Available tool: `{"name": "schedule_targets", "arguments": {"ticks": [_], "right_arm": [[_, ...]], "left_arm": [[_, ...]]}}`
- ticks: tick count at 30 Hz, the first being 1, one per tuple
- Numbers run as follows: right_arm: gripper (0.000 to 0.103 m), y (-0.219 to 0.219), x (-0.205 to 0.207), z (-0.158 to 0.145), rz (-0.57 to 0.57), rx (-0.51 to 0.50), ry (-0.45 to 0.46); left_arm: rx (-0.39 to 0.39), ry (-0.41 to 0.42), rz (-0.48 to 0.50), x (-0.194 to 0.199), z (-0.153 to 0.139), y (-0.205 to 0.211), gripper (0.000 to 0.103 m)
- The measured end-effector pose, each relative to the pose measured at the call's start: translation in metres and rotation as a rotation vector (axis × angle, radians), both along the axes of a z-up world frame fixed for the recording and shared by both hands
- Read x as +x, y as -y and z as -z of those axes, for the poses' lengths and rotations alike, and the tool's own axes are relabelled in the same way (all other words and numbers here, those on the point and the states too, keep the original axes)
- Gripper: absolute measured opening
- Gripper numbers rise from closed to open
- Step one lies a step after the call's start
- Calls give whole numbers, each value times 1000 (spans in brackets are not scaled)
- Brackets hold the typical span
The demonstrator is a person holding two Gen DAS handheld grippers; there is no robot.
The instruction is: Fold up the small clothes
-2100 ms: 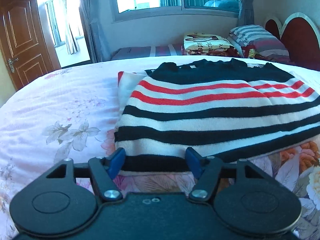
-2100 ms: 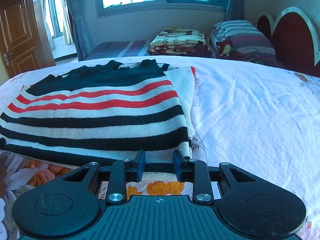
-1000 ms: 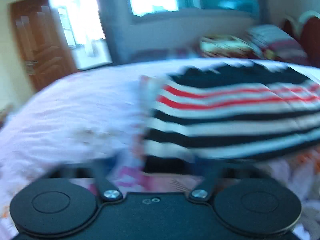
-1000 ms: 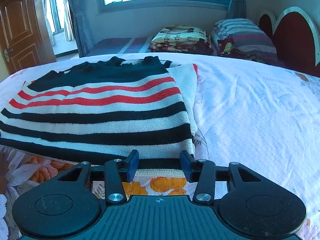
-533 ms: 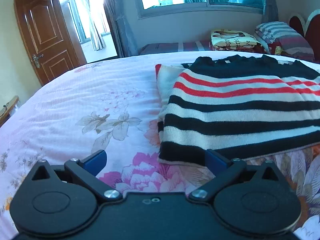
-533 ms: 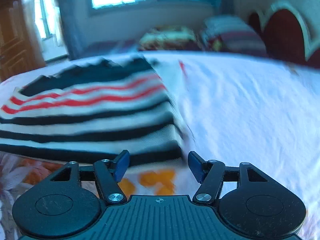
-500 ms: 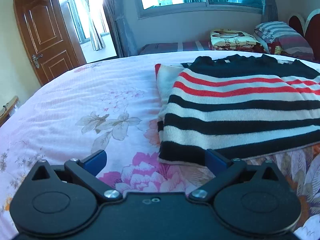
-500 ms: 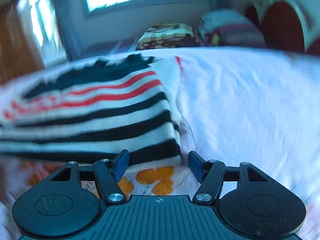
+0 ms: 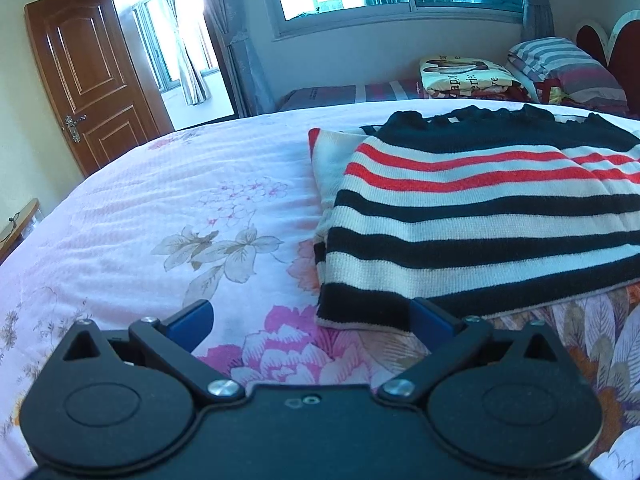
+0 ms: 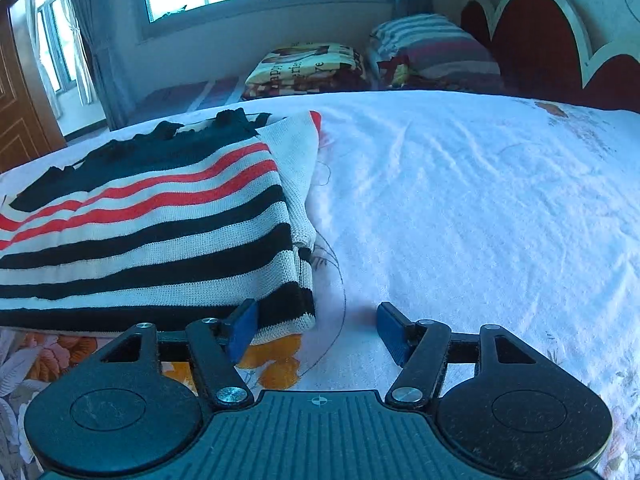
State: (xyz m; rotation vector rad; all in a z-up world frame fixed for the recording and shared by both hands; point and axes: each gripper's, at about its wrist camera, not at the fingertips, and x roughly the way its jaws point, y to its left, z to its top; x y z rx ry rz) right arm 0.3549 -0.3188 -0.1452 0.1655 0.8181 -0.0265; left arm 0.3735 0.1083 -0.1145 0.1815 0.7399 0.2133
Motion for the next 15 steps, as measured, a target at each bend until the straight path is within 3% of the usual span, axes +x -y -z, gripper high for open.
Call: {"name": "schedule_targets", "arguments": {"ticks": [5,8,10,13,14,15], "right_arm": [[64,1,4,-7,-10,0,-12],[64,4,-9,-20,9,19,62],[64,5,-17,-26,5,41,101],[21,-1,-20,-36,-35,58,150],[21,-4,-19,-39,-45,68,154],[21,-8,-18,-41,-55,81,165]], "left_arm": [[-22,-26,0,0,-4,-3,102],[-61,-5,-2,-14,-20,-6,102],[-215,36,22,-28,-32,-13,101],[-533,52,32,-39,-32,-24,94],[-639,50,16,-39,-27,-28,76],[-730,39,-7,-37,-18,-32,52]]}}
